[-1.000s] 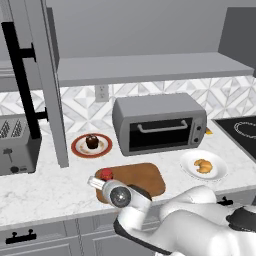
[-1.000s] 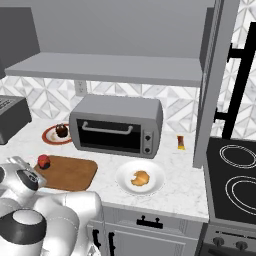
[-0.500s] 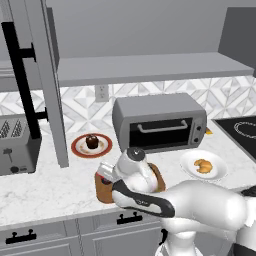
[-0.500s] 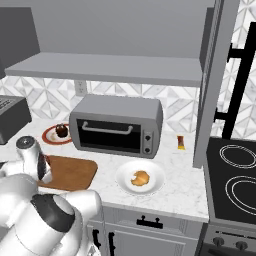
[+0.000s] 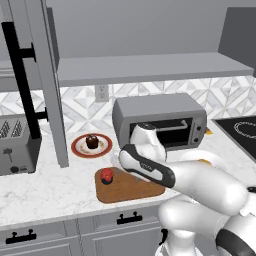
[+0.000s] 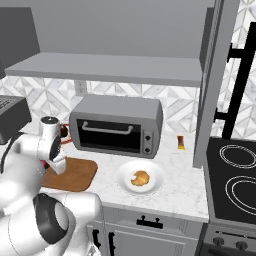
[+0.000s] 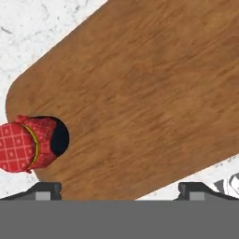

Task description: From the different types of pastries on the counter, select a croissant and place it on the cutting board. Then retrieve a jar of jam from the cabinet and place it alongside the croissant on the cutting board.

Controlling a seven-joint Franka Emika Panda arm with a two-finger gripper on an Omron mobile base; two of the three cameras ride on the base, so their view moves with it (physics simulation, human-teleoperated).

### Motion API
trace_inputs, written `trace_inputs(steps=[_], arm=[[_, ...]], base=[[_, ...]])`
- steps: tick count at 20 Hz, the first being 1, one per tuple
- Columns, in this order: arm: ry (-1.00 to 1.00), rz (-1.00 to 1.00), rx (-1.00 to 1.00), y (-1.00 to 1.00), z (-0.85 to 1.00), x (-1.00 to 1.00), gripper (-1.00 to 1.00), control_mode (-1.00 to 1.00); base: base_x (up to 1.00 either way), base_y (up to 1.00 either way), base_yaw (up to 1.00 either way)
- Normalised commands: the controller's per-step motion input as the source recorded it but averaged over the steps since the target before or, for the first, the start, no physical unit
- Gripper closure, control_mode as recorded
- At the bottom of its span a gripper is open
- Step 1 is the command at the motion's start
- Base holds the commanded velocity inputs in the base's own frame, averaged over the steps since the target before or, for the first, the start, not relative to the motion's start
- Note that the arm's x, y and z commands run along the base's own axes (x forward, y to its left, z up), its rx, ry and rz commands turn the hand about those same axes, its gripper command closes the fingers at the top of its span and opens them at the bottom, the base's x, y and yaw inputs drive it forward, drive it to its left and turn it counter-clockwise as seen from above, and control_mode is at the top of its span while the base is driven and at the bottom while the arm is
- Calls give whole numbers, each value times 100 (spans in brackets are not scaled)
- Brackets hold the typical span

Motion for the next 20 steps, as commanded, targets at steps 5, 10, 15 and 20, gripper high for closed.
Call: trace_inputs(steps=[5,10,15,20], arm=[[11,36,-20,-65,56,23,-100,-100],[11,56,-25,-69,25,0,-100,-100],[2,29,-9,-45,0,-2,-100,-100],[0,43,0,-98,1,9,-100,-100]], base=[[0,0,0],[0,0,0],[0,0,0],[0,0,0]])
